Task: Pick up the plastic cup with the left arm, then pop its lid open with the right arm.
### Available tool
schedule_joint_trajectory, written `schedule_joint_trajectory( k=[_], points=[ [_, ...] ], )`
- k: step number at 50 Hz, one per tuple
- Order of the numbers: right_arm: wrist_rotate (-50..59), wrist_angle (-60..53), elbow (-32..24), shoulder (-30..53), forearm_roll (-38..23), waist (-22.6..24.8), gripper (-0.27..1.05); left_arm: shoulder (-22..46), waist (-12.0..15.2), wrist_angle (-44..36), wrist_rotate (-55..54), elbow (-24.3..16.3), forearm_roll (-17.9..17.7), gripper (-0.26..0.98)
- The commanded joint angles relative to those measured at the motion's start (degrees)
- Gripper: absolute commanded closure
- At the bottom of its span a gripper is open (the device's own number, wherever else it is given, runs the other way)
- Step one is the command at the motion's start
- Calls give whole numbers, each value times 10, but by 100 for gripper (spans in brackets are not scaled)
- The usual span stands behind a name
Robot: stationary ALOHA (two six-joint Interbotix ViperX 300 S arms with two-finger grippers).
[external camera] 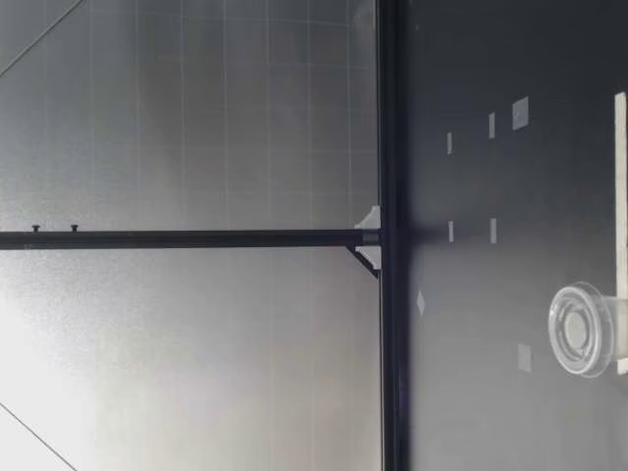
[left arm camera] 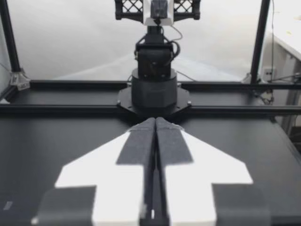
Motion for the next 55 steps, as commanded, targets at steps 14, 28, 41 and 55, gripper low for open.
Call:
schedule_joint_trajectory(
  k=[14,28,41,55],
  points=[
    [13,8,-9,11,33,-13,89,-18,-10,7,-1,17,-9,83],
    [14,176,-148,98,39,-28,89,58,-10,113,0,-53,-9,80],
    [11,194,-224,264,40,-10,89,127,-10,62,-4,-46,-10,80],
    [15,133,-243,370,40,1,89,196,-10,1,-4,-37,-11,80]
  ],
)
